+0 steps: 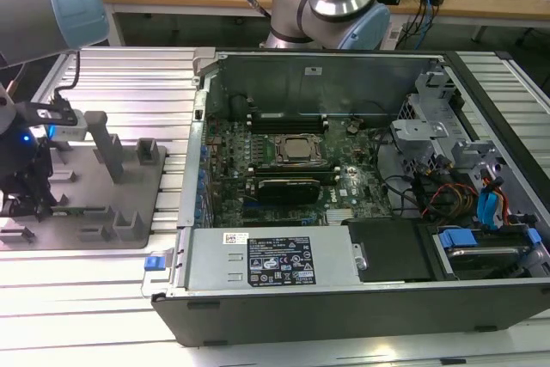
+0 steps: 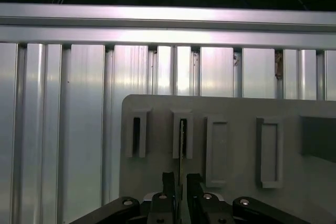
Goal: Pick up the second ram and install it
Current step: 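Pick up the second ram and move it above second insertion slot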
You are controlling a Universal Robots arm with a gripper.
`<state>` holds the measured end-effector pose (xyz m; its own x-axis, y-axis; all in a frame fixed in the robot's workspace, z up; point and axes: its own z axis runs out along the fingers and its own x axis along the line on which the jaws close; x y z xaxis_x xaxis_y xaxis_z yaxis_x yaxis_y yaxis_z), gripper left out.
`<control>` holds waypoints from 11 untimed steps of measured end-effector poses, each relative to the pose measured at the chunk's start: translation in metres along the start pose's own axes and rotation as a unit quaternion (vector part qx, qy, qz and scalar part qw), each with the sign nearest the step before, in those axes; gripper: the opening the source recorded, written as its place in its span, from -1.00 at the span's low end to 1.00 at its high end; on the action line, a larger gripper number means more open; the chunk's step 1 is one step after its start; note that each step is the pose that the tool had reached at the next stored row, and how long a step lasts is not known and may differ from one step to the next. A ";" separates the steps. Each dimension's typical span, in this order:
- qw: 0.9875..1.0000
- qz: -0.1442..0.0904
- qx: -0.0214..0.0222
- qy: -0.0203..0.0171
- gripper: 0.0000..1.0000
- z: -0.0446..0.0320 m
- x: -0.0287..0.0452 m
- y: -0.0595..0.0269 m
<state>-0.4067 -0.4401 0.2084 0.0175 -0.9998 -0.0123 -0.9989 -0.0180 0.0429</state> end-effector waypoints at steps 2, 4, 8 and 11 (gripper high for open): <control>1.000 0.000 0.000 0.000 -0.57 0.0007 0.0000 -0.0011; 1.000 0.000 0.000 0.000 -0.57 0.0006 0.0000 -0.0026; 1.000 0.000 0.000 0.000 -0.57 0.0005 0.0003 -0.0033; 1.000 0.000 0.000 0.000 -0.57 0.0005 0.0004 -0.0033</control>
<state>-0.4033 -0.4404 0.2078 0.0176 -0.9998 -0.0124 -0.9989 -0.0181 0.0428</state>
